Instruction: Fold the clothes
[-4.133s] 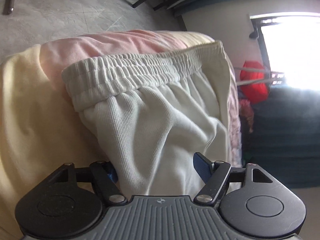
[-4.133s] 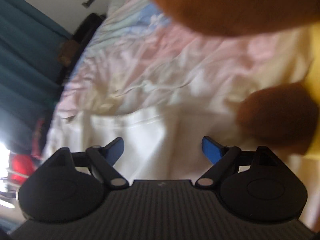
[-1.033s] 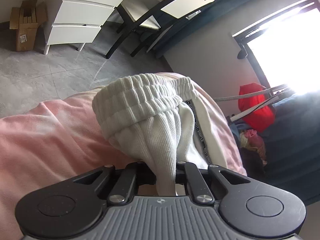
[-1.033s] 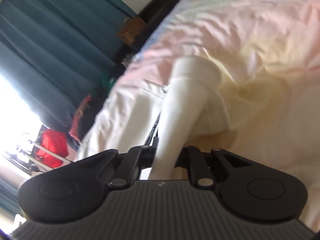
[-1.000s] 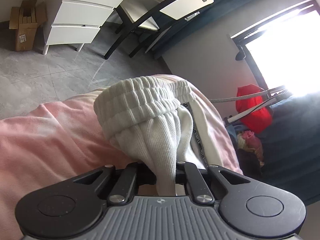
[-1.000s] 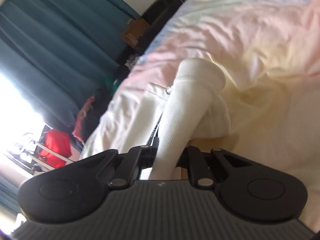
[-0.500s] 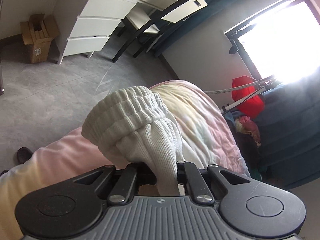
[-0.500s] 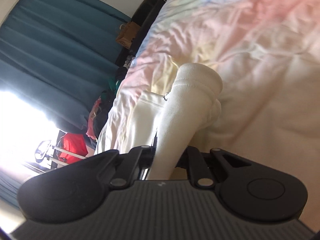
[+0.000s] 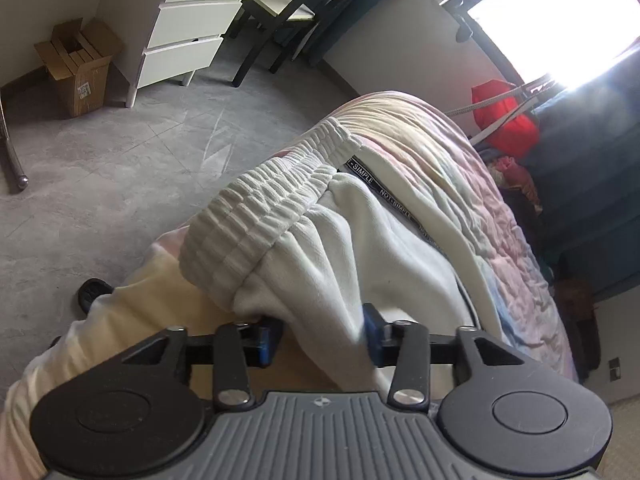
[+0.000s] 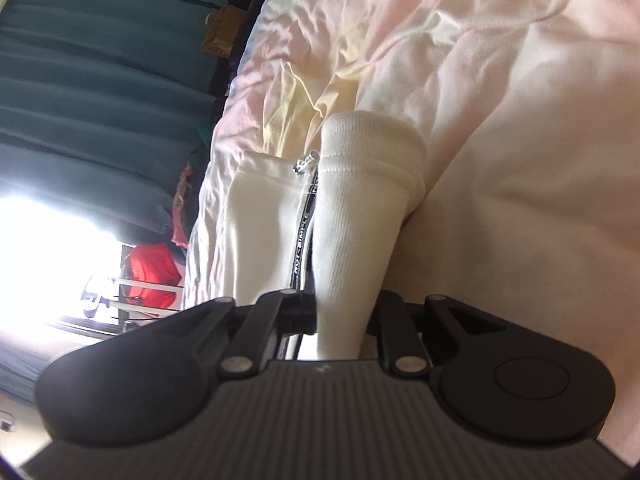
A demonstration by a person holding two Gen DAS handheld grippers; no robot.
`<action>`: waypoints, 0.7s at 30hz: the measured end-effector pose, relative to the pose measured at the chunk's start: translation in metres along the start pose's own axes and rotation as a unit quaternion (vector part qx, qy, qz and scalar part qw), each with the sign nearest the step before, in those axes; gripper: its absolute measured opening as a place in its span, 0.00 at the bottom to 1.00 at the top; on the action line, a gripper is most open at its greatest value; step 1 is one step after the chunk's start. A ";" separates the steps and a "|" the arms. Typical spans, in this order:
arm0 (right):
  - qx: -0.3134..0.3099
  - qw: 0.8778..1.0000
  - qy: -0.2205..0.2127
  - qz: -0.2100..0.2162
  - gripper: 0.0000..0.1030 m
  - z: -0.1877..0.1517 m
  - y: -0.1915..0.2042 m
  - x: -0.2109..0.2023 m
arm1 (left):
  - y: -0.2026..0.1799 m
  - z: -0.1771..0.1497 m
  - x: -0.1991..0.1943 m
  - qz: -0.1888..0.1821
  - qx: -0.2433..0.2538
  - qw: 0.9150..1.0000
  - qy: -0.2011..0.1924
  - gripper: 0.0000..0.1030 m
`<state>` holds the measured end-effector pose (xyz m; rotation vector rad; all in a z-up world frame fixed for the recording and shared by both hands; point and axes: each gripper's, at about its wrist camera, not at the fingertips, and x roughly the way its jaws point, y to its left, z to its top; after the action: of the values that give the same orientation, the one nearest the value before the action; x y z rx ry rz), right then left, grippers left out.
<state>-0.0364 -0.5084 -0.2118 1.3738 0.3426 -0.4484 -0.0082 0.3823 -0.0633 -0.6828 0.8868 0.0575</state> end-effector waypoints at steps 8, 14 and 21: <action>-0.024 0.998 0.005 0.050 0.76 -0.002 0.013 0.014 | -0.042 -0.020 -0.068 0.036 0.131 0.989 -0.054 0.73; -0.063 0.996 -0.029 0.059 0.76 0.001 0.021 0.023 | -0.118 -0.030 -0.087 0.038 0.177 0.970 -0.161 0.79; -0.083 0.986 -0.031 0.140 0.76 0.003 0.028 0.023 | -0.231 -0.068 -0.028 -0.023 0.210 0.963 -0.168 0.81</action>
<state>-0.0026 -0.5101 -0.1990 1.2199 0.1290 -0.2230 0.0000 0.1673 0.0487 -0.2827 0.5298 -0.0551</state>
